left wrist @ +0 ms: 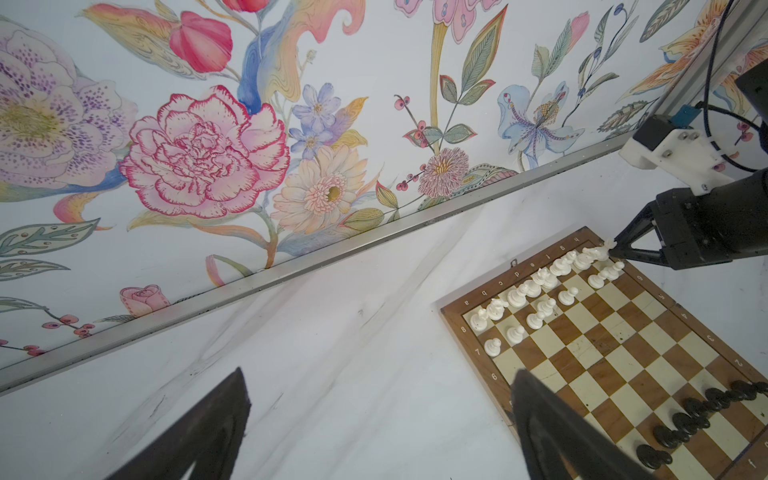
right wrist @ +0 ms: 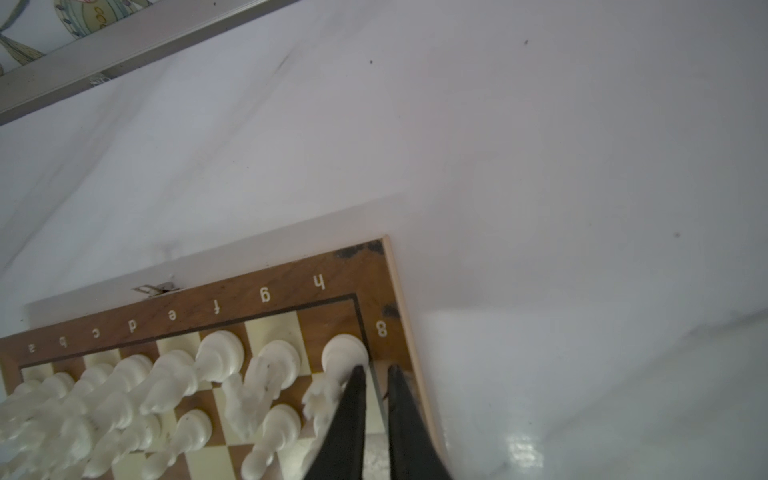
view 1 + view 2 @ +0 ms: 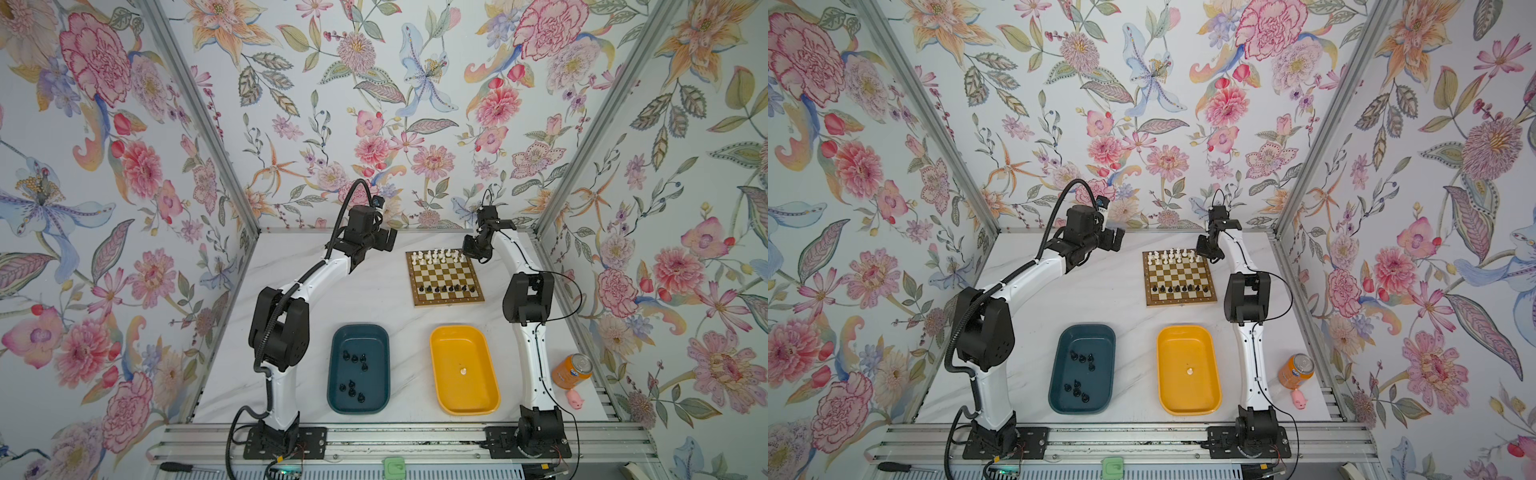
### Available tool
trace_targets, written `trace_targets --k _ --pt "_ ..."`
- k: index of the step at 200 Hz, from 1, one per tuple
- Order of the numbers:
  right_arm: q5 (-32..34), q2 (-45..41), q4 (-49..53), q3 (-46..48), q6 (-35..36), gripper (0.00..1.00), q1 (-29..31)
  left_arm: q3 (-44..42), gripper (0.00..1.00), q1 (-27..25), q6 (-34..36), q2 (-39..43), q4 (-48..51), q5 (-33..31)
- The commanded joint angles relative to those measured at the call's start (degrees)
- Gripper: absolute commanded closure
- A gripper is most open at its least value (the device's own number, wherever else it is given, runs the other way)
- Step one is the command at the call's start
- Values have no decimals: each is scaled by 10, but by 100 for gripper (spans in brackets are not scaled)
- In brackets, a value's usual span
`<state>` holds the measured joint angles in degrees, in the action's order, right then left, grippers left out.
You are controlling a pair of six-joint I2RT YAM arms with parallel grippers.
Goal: Set up the chess pieces on the board
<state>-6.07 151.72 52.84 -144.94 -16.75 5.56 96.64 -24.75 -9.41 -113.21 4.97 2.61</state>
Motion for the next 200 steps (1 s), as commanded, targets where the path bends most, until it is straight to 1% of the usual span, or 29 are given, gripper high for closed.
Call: trace_targets --k 1,139,200 --pt "-9 7 3 -2 -6 86 6 19 1 4 10 -14 11 -1" --pt "-27 32 -3 -30 -10 84 1 23 1 5 5 -17 15 -8" --pt "-17 26 -5 -32 -9 84 -15 33 1 5 0 -22 19 -9"
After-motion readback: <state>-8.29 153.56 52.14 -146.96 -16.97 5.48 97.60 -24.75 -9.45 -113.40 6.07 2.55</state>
